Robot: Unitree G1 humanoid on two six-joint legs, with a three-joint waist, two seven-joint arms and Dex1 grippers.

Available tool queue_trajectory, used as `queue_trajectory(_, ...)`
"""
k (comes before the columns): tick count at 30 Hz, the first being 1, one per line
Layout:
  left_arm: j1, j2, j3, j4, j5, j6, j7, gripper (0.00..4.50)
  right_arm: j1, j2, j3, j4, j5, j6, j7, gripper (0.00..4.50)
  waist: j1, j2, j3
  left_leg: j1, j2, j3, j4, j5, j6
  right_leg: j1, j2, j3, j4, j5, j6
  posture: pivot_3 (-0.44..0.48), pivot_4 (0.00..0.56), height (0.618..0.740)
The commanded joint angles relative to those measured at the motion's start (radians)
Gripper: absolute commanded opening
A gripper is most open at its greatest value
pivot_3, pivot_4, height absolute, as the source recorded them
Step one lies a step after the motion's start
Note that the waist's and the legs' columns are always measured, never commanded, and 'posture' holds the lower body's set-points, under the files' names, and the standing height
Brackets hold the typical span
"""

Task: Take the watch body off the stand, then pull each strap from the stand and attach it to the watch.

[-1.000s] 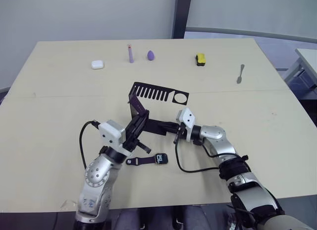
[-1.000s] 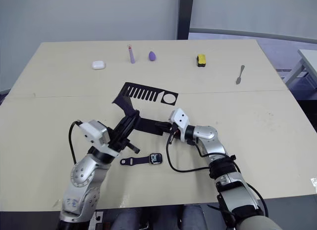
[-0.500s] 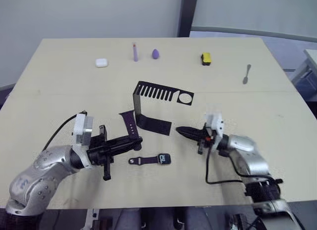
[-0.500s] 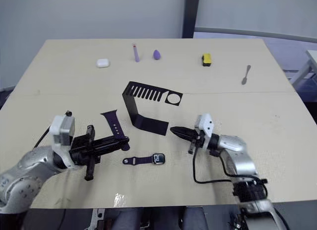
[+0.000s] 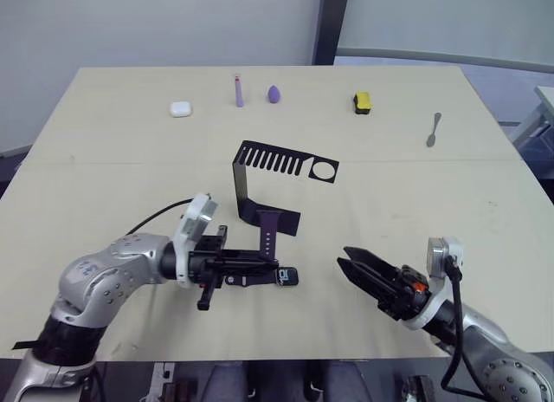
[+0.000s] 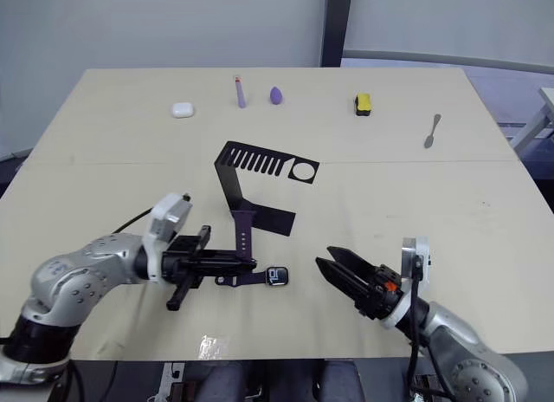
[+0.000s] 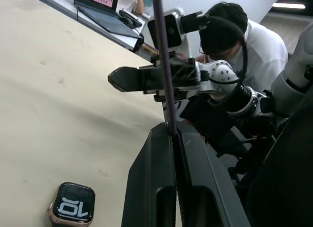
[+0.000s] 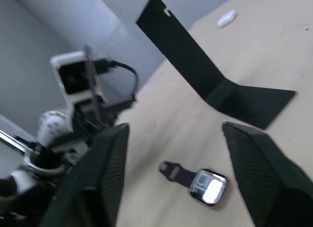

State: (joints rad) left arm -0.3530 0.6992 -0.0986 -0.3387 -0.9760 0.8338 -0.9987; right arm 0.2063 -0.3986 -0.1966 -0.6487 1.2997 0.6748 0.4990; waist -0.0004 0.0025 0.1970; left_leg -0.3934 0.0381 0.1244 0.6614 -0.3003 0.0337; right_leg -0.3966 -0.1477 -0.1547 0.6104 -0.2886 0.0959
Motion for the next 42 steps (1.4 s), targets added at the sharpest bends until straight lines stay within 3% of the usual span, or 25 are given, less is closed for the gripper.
queue_trajectory(1, -0.040, -0.031, -0.040, -0.002, 0.003, 0.044, -0.016, 0.00, -0.046, 0.043, 0.047, -0.059, 0.139, -0.011, -0.128, 4.44, 0.000, 0.000, 0.000, 0.000, 0.000, 0.000, 0.000, 0.000, 0.000, 0.000, 0.000, 0.000, 0.000, 0.000, 0.000, 0.000, 0.150, 0.740)
queue_trajectory(9, -0.087, -0.118, -0.069, 0.035, 0.025, 0.085, 0.005, 0.00, -0.113, 0.080, 0.151, -0.031, 0.102, -0.019, -0.162, 4.44, 0.002, 0.000, 0.000, -0.002, -0.002, 0.000, 0.000, 0.002, -0.002, -0.001, 0.000, -0.001, -0.001, 0.000, 0.000, 0.000, 0.150, 0.740)
queue_trajectory(21, -0.075, -0.176, -0.062, 0.043, 0.060, 0.088, 0.015, 0.00, -0.153, 0.093, 0.188, 0.008, 0.010, -0.047, -0.094, 4.44, 0.002, 0.000, 0.000, -0.003, -0.002, 0.000, 0.001, 0.003, -0.002, -0.002, 0.000, -0.001, -0.001, 0.000, 0.001, 0.000, 0.150, 0.740)
queue_trajectory(25, -0.072, -0.192, -0.058, 0.037, 0.064, 0.087, 0.019, 0.00, -0.143, 0.099, 0.186, 0.012, 0.009, -0.057, -0.085, 3.18, 0.002, 0.000, 0.000, -0.003, -0.002, -0.001, 0.001, 0.003, -0.002, -0.002, 0.000, -0.001, 0.000, 0.000, 0.001, 0.000, 0.150, 0.740)
queue_trajectory(42, -0.043, -0.205, -0.060, 0.009, 0.081, 0.085, 0.042, 0.00, -0.158, 0.098, 0.195, 0.029, 0.025, -0.045, -0.077, 3.18, 0.002, 0.000, 0.000, -0.003, -0.002, -0.001, 0.001, 0.003, -0.001, -0.002, 0.000, -0.001, 0.000, 0.000, 0.001, 0.000, 0.150, 0.740)
